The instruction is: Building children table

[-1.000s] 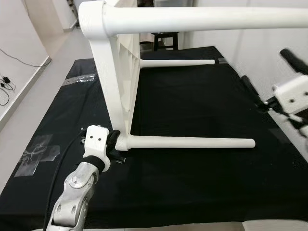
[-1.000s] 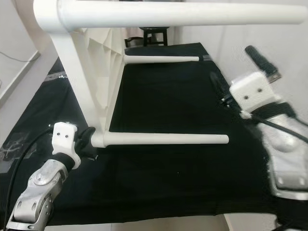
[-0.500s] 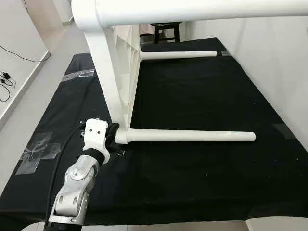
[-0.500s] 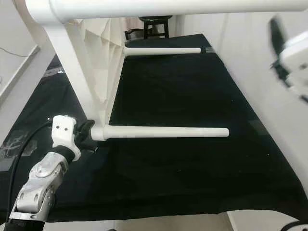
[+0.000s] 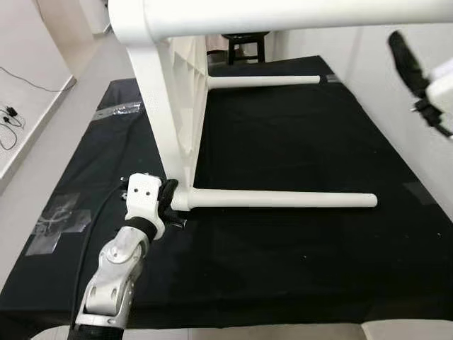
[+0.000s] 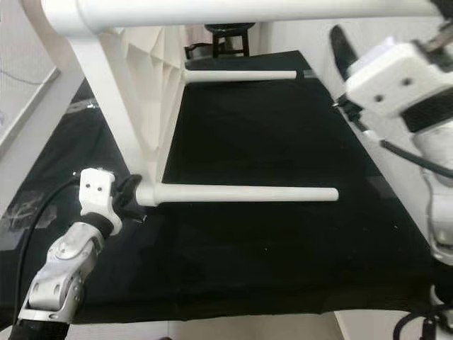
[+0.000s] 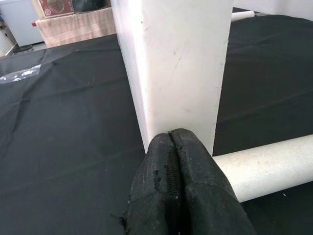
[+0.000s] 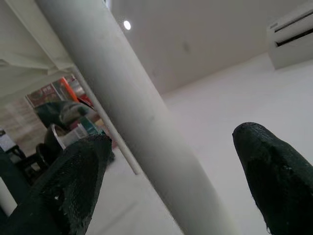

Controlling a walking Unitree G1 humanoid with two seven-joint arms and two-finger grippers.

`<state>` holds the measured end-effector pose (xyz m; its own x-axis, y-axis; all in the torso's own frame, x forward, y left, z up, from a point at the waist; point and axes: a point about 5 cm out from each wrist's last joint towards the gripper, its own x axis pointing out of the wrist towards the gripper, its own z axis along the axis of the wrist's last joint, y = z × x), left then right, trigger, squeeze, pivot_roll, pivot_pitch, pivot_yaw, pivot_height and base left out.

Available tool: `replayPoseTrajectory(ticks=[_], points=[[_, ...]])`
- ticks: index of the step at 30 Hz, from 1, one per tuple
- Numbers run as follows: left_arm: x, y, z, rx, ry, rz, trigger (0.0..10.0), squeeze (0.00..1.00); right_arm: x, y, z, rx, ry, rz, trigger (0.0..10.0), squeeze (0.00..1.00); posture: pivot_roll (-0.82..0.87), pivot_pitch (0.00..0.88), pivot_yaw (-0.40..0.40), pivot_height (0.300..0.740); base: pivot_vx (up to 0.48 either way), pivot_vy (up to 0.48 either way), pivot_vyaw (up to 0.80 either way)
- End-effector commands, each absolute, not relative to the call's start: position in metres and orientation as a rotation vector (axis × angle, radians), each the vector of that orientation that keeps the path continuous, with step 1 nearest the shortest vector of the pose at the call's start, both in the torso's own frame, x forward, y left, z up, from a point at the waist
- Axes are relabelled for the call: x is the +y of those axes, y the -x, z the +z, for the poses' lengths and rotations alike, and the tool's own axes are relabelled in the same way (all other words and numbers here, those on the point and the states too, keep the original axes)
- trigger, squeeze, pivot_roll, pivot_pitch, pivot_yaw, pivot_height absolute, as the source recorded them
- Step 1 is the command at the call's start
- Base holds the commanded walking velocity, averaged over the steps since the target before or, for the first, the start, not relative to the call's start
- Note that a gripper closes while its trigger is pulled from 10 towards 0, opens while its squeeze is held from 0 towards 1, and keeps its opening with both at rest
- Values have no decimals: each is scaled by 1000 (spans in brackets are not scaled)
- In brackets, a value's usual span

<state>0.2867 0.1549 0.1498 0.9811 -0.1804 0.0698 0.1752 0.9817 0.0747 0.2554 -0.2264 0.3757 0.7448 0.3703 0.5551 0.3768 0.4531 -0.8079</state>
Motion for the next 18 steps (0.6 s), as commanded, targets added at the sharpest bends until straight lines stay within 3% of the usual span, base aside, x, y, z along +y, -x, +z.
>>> replayPoseTrajectory(ticks=[1,8,9,10,11,18], points=[[158,-286,148,-70,-70,-164,10000,0,-221,-260,377,-785,1146,32,10000,0,-34,80,50,740,0,0,0],[158,-286,148,-74,-68,-159,10000,0,-221,-277,380,-717,1183,38,10000,0,-30,85,34,740,0,0,0],[157,-286,148,-75,-67,-158,10000,0,-222,-280,379,-696,1190,45,3608,0,-29,87,32,740,0,0,0],[157,-286,148,-75,-67,-157,10000,0,-222,-281,378,-684,1194,50,3608,0,-29,87,32,740,0,0,0],[157,-286,148,-75,-66,-157,10000,0,-223,-282,378,-675,1204,49,0,0,-31,90,29,740,0,0,0],[156,-287,148,-75,-67,-162,10000,0,-225,-288,380,-649,1225,57,0,0,-28,96,23,740,0,0,0]])
